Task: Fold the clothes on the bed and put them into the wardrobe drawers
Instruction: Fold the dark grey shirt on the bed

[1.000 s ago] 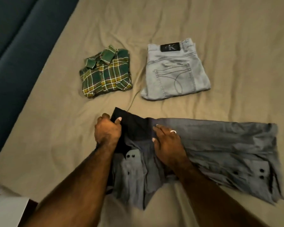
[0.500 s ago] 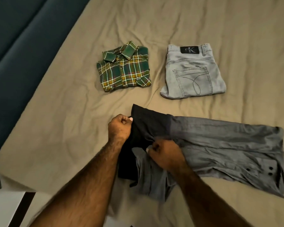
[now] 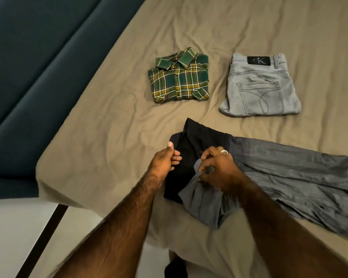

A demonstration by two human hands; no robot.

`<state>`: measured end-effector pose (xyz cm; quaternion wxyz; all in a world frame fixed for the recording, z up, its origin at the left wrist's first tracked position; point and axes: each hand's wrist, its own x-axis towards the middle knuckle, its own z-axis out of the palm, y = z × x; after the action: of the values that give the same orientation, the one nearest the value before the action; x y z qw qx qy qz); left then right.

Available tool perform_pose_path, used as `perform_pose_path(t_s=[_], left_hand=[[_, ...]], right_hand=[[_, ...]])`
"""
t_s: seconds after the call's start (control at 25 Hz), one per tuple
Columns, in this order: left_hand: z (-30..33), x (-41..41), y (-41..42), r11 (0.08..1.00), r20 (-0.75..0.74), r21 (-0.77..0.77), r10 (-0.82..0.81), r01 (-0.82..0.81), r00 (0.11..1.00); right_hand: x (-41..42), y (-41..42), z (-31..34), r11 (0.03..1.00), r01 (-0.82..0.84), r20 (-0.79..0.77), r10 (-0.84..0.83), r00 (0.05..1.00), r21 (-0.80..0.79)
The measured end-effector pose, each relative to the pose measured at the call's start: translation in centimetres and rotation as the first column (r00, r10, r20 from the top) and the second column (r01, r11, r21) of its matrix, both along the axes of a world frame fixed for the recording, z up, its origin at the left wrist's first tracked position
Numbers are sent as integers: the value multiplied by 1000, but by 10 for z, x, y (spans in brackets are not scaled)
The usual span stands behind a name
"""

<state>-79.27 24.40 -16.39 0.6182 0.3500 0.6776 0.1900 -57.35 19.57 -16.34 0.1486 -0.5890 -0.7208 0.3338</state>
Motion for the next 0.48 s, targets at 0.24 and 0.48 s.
perform_pose_path(t_s=[0.24,0.48], left_hand=[[18,17,-30,935,120,23,-355,355,927],[5,46,-21,892,-375,136,-356,431,856]], right_hand=[[82,12,54,772,563,-637,-598,486,-296],[206,-39,53,223,955,-538,-839,85,-197]])
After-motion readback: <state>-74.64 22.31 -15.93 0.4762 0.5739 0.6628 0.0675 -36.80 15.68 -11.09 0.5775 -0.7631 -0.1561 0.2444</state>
